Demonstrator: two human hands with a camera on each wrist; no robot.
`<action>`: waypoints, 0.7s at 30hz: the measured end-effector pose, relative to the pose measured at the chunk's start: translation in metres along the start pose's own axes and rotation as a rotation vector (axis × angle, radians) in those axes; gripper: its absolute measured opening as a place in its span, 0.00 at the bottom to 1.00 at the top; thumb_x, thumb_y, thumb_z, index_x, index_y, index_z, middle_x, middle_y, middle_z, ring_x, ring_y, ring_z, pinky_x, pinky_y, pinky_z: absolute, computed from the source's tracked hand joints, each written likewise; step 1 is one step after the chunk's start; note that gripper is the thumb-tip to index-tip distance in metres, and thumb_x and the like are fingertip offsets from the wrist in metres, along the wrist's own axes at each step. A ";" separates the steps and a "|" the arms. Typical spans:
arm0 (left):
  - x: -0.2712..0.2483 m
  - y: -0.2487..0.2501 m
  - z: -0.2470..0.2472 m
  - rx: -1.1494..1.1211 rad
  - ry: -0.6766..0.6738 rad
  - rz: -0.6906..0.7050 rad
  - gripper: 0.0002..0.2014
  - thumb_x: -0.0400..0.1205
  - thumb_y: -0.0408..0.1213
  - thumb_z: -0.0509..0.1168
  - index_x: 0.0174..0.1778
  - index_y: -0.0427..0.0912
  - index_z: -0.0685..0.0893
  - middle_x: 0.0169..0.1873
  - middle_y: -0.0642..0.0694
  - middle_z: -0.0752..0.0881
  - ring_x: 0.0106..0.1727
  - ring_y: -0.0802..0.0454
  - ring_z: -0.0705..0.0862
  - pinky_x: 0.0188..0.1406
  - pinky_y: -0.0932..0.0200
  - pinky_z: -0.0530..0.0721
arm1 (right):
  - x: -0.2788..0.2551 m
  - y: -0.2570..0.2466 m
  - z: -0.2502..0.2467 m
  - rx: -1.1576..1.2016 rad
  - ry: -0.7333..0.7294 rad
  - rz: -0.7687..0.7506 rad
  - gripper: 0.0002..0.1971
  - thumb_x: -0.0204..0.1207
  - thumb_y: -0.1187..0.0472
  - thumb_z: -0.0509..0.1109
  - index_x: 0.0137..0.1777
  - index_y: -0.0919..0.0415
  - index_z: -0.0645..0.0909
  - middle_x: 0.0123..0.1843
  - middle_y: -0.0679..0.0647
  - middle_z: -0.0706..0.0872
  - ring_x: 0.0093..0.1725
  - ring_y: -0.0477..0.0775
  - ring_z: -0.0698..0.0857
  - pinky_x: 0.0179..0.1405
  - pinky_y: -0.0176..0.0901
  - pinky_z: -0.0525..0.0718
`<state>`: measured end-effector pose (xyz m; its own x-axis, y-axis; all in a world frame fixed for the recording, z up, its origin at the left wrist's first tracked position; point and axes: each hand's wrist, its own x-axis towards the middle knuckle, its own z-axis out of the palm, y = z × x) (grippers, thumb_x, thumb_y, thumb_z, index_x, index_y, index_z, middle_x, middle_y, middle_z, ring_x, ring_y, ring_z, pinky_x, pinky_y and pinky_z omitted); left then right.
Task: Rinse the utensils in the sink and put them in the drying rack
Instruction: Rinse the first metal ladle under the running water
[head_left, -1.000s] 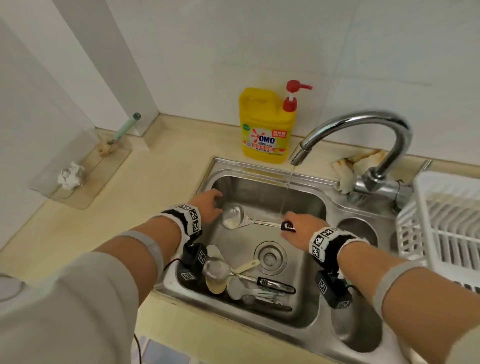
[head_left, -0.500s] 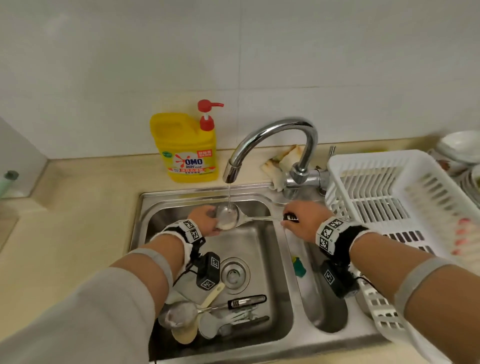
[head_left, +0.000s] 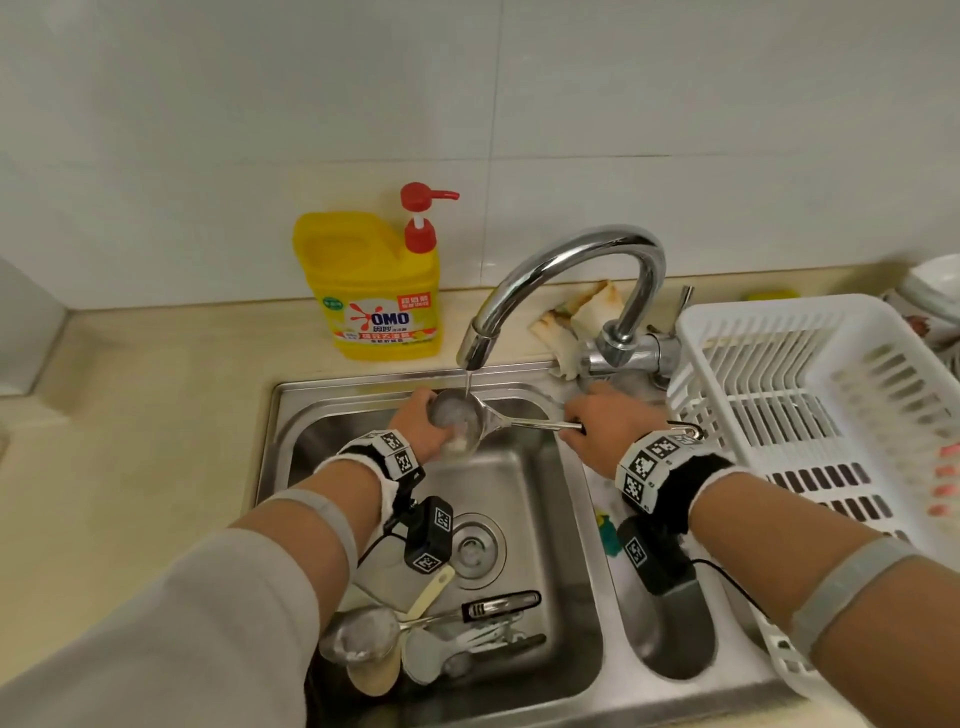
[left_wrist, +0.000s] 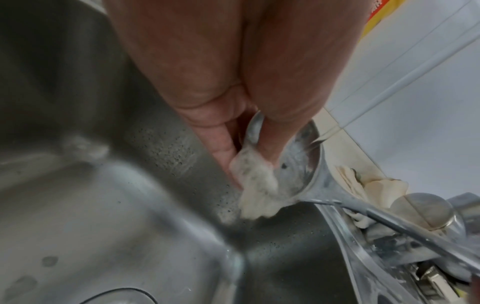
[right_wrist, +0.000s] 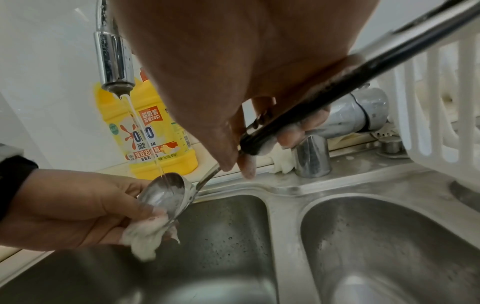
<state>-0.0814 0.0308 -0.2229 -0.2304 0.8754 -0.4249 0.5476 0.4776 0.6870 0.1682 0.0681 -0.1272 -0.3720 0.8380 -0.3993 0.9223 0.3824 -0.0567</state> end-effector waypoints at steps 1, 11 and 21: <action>-0.001 -0.003 -0.001 -0.003 -0.008 0.004 0.31 0.69 0.49 0.79 0.65 0.42 0.79 0.54 0.45 0.85 0.53 0.45 0.84 0.55 0.51 0.84 | 0.001 -0.002 0.001 0.012 -0.008 -0.001 0.09 0.83 0.44 0.62 0.48 0.47 0.76 0.54 0.50 0.75 0.53 0.58 0.84 0.47 0.47 0.77; 0.000 0.003 -0.004 0.039 0.098 0.062 0.17 0.85 0.49 0.65 0.53 0.39 0.89 0.45 0.41 0.90 0.48 0.42 0.86 0.50 0.55 0.79 | 0.005 -0.009 0.010 0.067 0.004 0.006 0.07 0.83 0.45 0.62 0.50 0.44 0.78 0.47 0.48 0.85 0.45 0.53 0.83 0.41 0.44 0.78; -0.001 -0.005 -0.005 -0.054 -0.077 0.116 0.22 0.66 0.47 0.82 0.53 0.44 0.88 0.45 0.47 0.91 0.45 0.50 0.89 0.47 0.56 0.85 | 0.015 -0.004 0.013 0.121 -0.020 -0.009 0.10 0.84 0.43 0.62 0.44 0.45 0.76 0.39 0.46 0.81 0.41 0.52 0.82 0.40 0.43 0.77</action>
<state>-0.0876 0.0282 -0.2230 -0.1052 0.9176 -0.3834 0.5223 0.3791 0.7639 0.1600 0.0746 -0.1446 -0.3794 0.8263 -0.4164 0.9252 0.3390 -0.1704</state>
